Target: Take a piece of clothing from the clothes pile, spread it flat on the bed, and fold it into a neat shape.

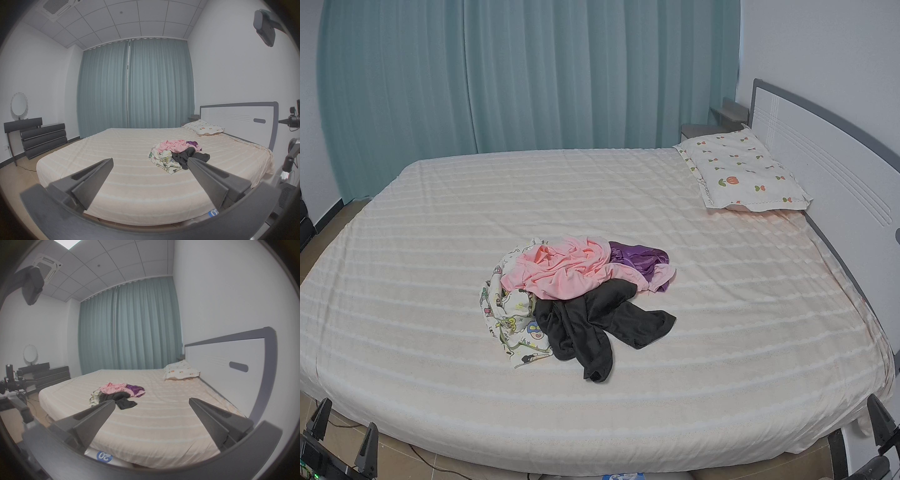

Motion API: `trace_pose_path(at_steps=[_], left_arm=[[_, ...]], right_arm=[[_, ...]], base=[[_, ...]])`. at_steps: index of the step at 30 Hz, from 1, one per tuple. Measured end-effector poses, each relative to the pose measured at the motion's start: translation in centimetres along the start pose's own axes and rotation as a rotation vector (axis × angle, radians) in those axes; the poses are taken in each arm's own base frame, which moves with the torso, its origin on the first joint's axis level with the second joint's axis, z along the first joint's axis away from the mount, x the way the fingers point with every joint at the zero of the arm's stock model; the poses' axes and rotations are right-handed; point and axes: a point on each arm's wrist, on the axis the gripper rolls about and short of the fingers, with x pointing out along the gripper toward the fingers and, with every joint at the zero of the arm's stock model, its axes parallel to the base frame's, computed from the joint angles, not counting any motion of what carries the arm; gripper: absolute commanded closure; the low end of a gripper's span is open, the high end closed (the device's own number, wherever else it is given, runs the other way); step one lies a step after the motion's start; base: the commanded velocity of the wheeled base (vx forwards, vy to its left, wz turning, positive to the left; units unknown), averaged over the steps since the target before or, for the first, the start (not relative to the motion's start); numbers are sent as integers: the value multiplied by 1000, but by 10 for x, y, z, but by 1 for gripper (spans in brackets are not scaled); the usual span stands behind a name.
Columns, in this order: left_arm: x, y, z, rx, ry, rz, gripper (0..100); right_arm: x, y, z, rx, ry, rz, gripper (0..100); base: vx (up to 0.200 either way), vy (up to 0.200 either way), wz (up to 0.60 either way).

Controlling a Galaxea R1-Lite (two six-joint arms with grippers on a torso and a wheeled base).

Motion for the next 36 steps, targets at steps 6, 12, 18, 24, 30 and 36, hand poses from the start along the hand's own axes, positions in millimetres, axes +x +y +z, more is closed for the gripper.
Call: trace_pose_path(at_steps=[6,12,18,24,30,36], left_arm=[[0,0,0,3,0,0,0],[0,0,0,5,0,0,0],[0,0,0,7,0,0,0],[0,0,0,8,-1,1,0],[0,0,0,8,-1,1,0],[0,0,0,8,-1,2,0]], right_arm=[[32,-2,25,60,134,63,0],[81,-3,43,166,263,126,0],[142,2,49,270,371,161,0],[208,14,41,360,468,149,0],[281,34,17,427,542,106,0],[350,62,-20,457,578,69,0]], base=[[0,0,0],[0,0,0],[0,0,0],[0,0,0],[0,0,0],[0,0,0]])
